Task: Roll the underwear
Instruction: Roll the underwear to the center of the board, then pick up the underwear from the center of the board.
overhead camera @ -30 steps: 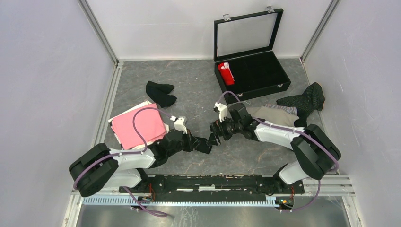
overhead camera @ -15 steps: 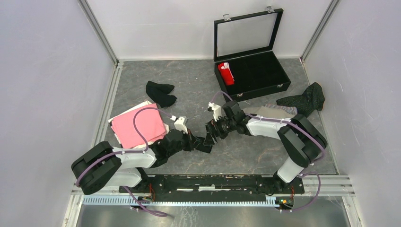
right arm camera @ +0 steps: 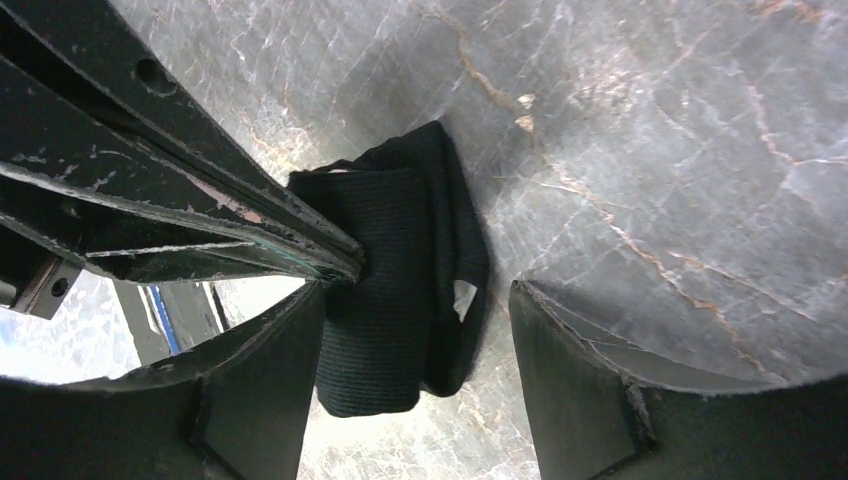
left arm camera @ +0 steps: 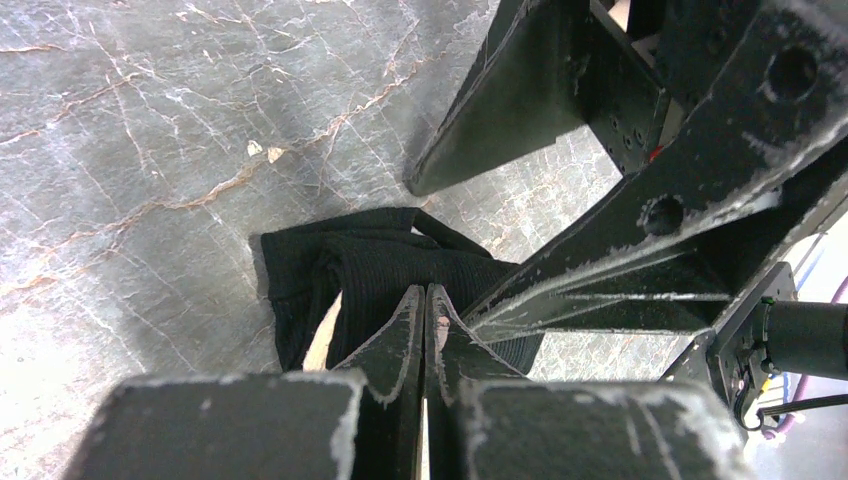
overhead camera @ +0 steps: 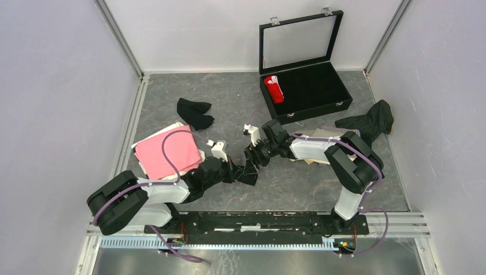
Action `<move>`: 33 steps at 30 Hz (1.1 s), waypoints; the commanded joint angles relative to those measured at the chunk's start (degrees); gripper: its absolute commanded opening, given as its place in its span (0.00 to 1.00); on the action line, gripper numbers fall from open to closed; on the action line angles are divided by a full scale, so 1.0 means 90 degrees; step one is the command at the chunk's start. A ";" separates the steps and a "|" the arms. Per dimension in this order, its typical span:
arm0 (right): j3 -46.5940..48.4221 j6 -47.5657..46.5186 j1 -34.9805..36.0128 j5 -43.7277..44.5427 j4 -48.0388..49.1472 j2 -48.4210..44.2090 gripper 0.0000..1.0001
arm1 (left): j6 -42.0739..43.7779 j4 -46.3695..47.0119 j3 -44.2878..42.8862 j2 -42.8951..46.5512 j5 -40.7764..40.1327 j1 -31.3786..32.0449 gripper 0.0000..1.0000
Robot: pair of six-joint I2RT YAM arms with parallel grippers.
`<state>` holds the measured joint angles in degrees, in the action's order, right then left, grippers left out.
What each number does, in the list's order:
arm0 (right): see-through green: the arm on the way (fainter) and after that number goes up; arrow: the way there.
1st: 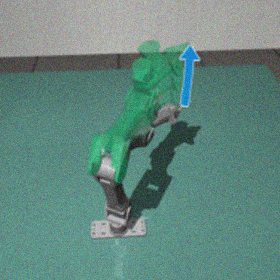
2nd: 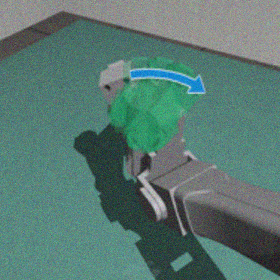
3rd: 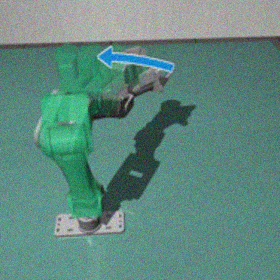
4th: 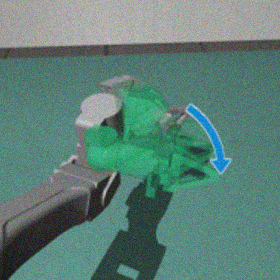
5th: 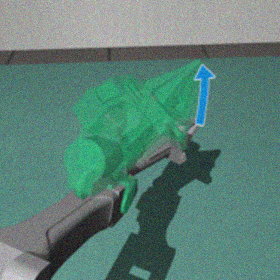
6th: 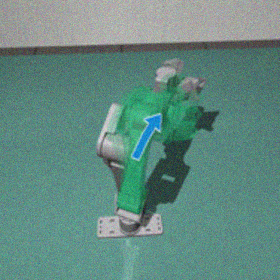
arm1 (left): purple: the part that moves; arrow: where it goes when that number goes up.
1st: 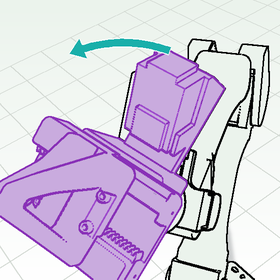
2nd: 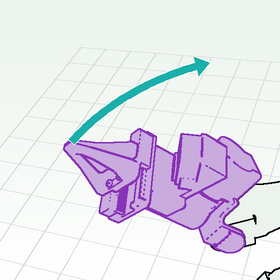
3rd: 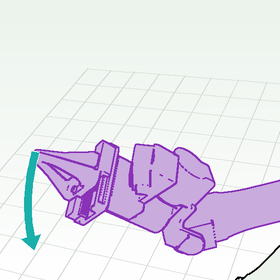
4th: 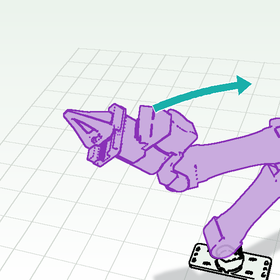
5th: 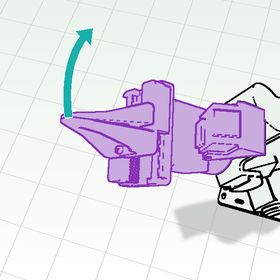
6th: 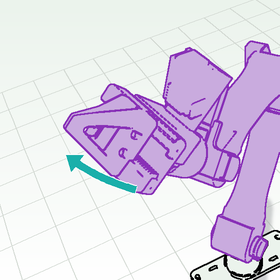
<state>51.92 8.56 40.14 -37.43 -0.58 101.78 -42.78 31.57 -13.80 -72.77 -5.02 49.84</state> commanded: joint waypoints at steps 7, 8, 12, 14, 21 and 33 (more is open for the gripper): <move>-0.0037 -0.0231 0.0199 -0.0004 -0.0453 0.0347 0.52 | 0.0093 -0.1135 0.0235 -0.0332 -0.0257 -0.0060 0.02; -0.0037 -0.0238 0.0216 0.0007 -0.0473 0.0378 0.50 | 0.0100 -0.1135 0.0228 -0.0332 -0.0261 -0.0060 0.02; -0.0102 -0.0290 0.0210 0.0040 -0.0517 0.0445 0.44 | 0.0105 -0.1135 0.0215 -0.0352 -0.0239 -0.0060 0.02; -0.0148 -0.0335 0.0209 0.0169 -0.0565 0.0468 0.43 | 0.0105 -0.1135 0.0215 -0.0347 -0.0246 -0.0061 0.02; -0.0473 -0.0300 0.0210 0.0230 -0.0408 0.0575 0.30 | 0.0105 -0.1140 0.0225 -0.0272 -0.0253 -0.0055 0.02; -0.0833 0.0158 0.0220 0.0002 0.0507 -0.0152 0.00 | 0.0235 -0.2906 -0.0865 0.1337 -0.0995 -0.0077 0.02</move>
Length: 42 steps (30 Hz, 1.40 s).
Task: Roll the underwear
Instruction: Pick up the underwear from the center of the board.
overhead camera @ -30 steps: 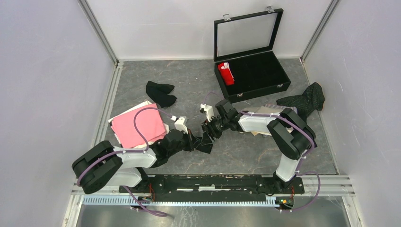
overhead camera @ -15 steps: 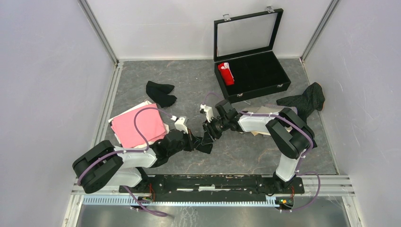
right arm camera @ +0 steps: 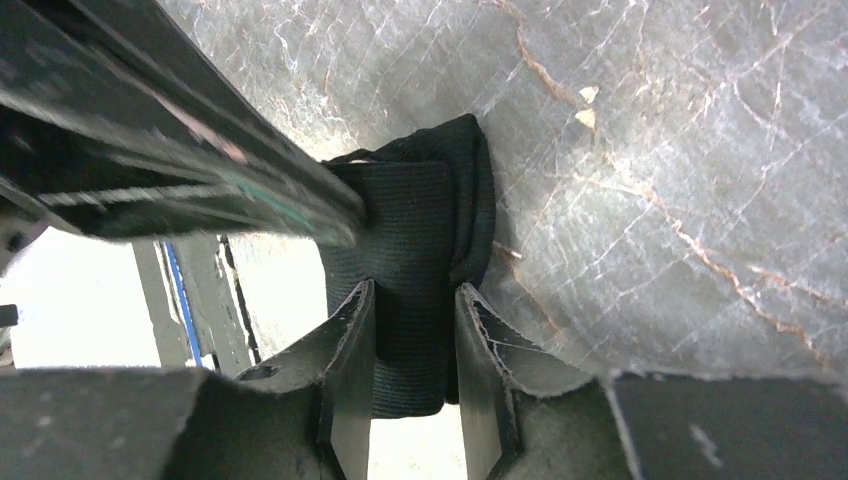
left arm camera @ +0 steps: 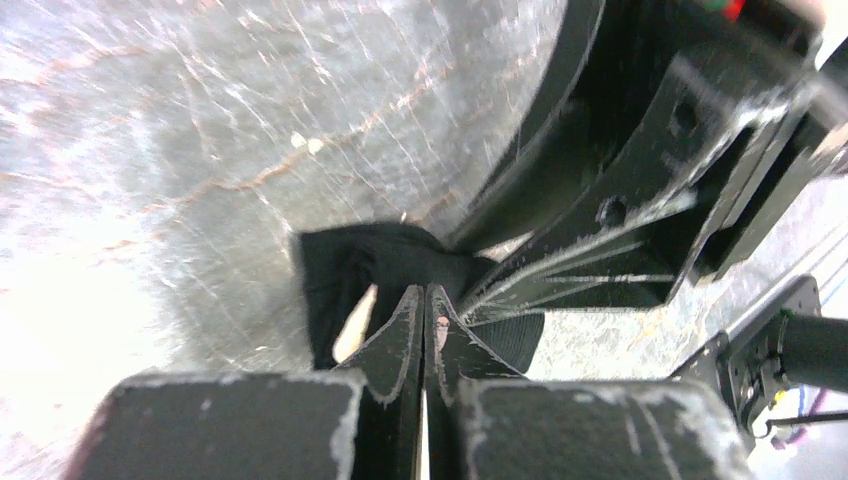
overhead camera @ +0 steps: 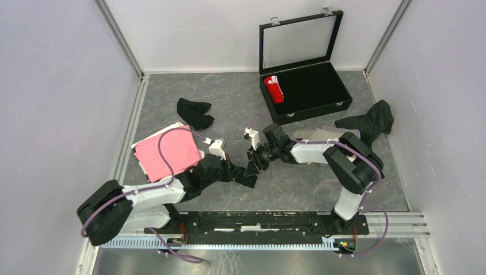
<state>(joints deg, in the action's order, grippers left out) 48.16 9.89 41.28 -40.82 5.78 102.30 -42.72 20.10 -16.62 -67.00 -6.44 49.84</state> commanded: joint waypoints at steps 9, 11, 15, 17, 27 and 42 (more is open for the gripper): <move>-0.0524 0.0633 0.0060 0.1125 0.0420 -0.1526 0.00 | 0.0330 -0.3129 -0.1257 0.1957 -0.1636 -0.0079 0.02; -0.0537 0.0727 0.0037 0.1410 0.0478 -0.1804 0.00 | 0.0250 -0.3211 -0.1172 0.1975 -0.1643 -0.0079 0.02; -0.0466 0.0729 -0.0021 0.1557 0.0338 -0.2040 0.00 | 0.0099 -0.3123 -0.0951 0.1995 -0.1469 -0.0079 0.02; -0.0420 0.0640 -0.0020 0.1552 0.0182 -0.2003 0.00 | 0.0061 -0.3035 -0.0868 0.2041 -0.1352 -0.0082 0.02; -0.0586 0.0654 -0.0039 0.2192 0.0197 -0.2046 0.00 | 0.0146 -0.3006 -0.0829 0.2178 -0.1195 -0.0079 0.02; -0.0721 0.0426 -0.0157 0.3309 0.0146 -0.2297 0.00 | 0.0103 -0.2604 -0.0682 0.1924 -0.0912 -0.0079 0.02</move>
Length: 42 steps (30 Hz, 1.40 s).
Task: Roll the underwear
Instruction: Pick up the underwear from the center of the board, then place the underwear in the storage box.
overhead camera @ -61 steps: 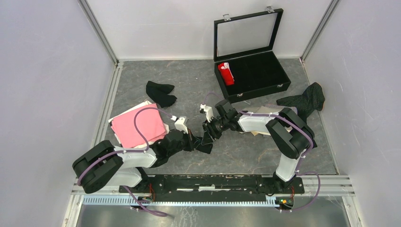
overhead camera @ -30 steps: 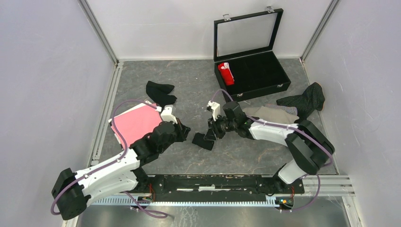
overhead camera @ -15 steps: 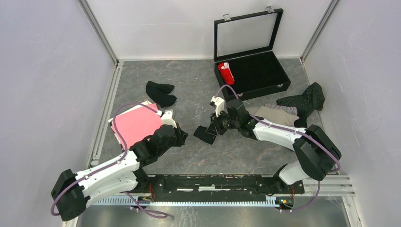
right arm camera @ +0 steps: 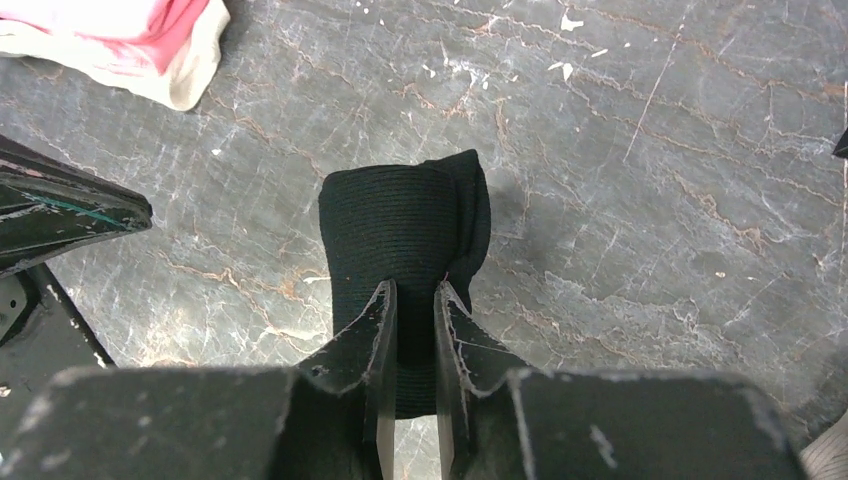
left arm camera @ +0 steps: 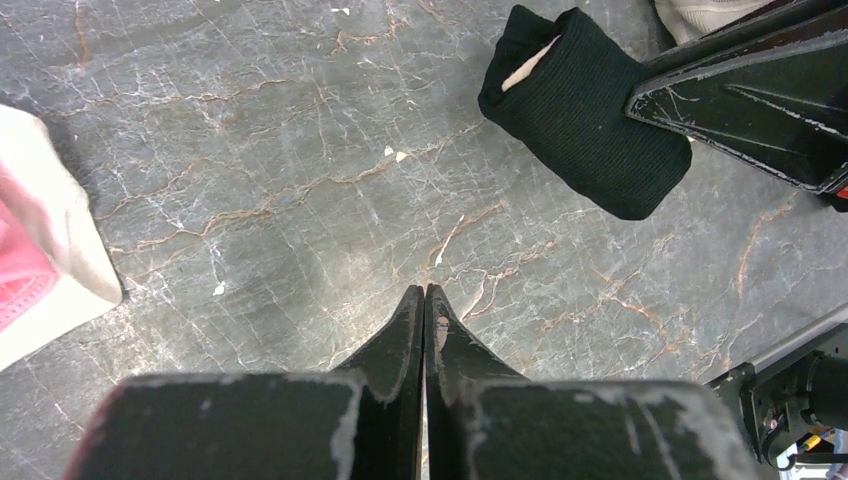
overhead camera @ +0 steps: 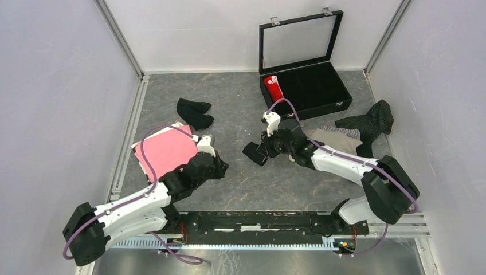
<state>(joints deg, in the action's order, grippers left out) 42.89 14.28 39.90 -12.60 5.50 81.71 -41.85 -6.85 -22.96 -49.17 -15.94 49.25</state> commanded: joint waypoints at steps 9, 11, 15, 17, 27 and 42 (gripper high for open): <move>0.0151 -0.0110 -0.0114 0.0636 0.0309 -0.0369 0.00 | 0.0041 0.0479 0.0012 -0.0178 0.0220 -0.0014 0.02; 0.0257 -0.0203 -0.0229 0.0761 0.0493 -0.0519 0.00 | 0.0040 0.0432 0.0030 -0.0121 0.0193 -0.0014 0.02; 0.0404 -0.0267 -0.0757 0.0750 0.0863 -0.0676 0.00 | 0.0049 0.0348 0.0060 -0.0054 0.0195 -0.0014 0.02; 0.0565 -0.0326 -0.1086 0.0637 0.0903 -0.0591 0.00 | 0.0072 0.0321 0.0077 -0.0055 0.0215 -0.0014 0.02; 0.1790 -0.0394 -0.2370 0.0184 0.1480 0.0358 0.00 | 0.0139 0.0296 0.0048 -0.0118 0.0249 -0.0014 0.02; 0.2728 -0.0837 -0.2779 0.0010 0.1649 0.1946 0.00 | 0.0343 0.0224 -0.0154 -0.0524 0.0057 -0.0041 0.02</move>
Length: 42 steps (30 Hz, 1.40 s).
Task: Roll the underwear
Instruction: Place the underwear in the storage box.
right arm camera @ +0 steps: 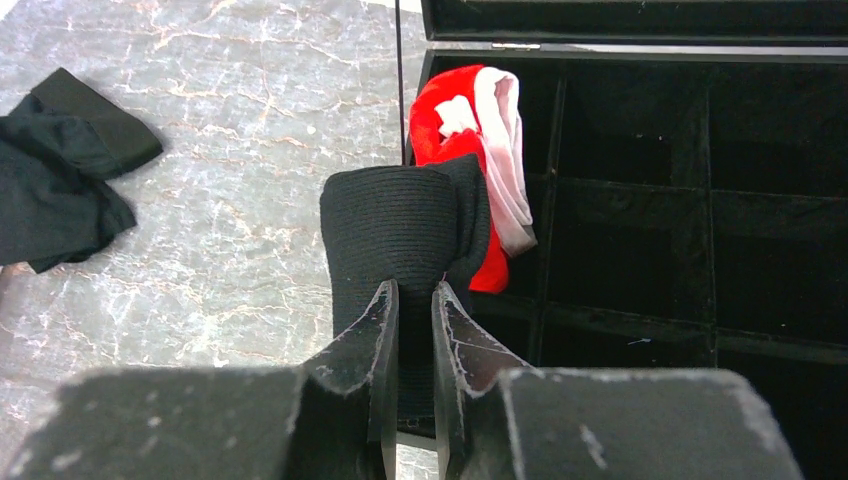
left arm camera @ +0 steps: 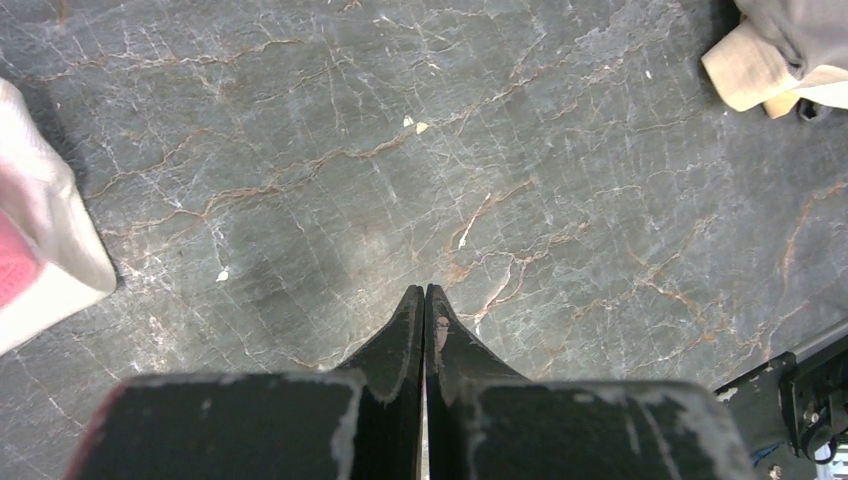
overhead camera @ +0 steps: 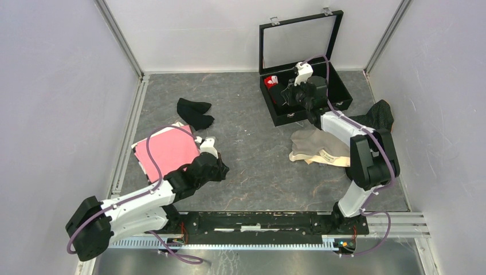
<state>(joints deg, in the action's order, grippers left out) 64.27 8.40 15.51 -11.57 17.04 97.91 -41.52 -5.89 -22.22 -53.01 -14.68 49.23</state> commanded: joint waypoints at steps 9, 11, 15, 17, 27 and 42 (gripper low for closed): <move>0.0504 -0.0250 -0.0208 -0.0216 0.0374 0.0603 0.00 | 0.0354 0.0188 -0.0266 -0.0258 -0.0052 -0.0097 0.02; 0.0501 -0.0303 -0.0205 -0.0222 0.0333 0.0676 0.00 | 0.0355 0.0218 -0.0265 -0.0294 -0.0036 -0.0108 0.02; 0.0467 -0.0352 -0.0217 -0.0229 0.0313 0.0804 0.00 | 0.0346 0.0277 -0.0239 -0.0348 0.0016 -0.0128 0.02; 0.0493 -0.0386 -0.0217 -0.0230 0.0273 0.0875 0.00 | 0.0345 0.0282 -0.0237 -0.0361 0.0021 -0.0136 0.02; 0.0554 -0.0631 -0.0224 -0.0261 -0.0146 0.1158 0.00 | 0.0336 0.0303 -0.0180 -0.0340 0.0021 -0.0168 0.02; 0.0539 -0.1071 -0.0227 0.0013 -0.1414 0.1197 0.00 | 0.0277 0.0371 -0.0136 -0.0310 0.0116 -0.0187 0.02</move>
<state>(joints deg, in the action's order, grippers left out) 67.59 1.04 13.65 -12.84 10.66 107.77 -41.50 -5.34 -22.57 -56.16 -14.44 47.97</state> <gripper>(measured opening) 0.177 0.028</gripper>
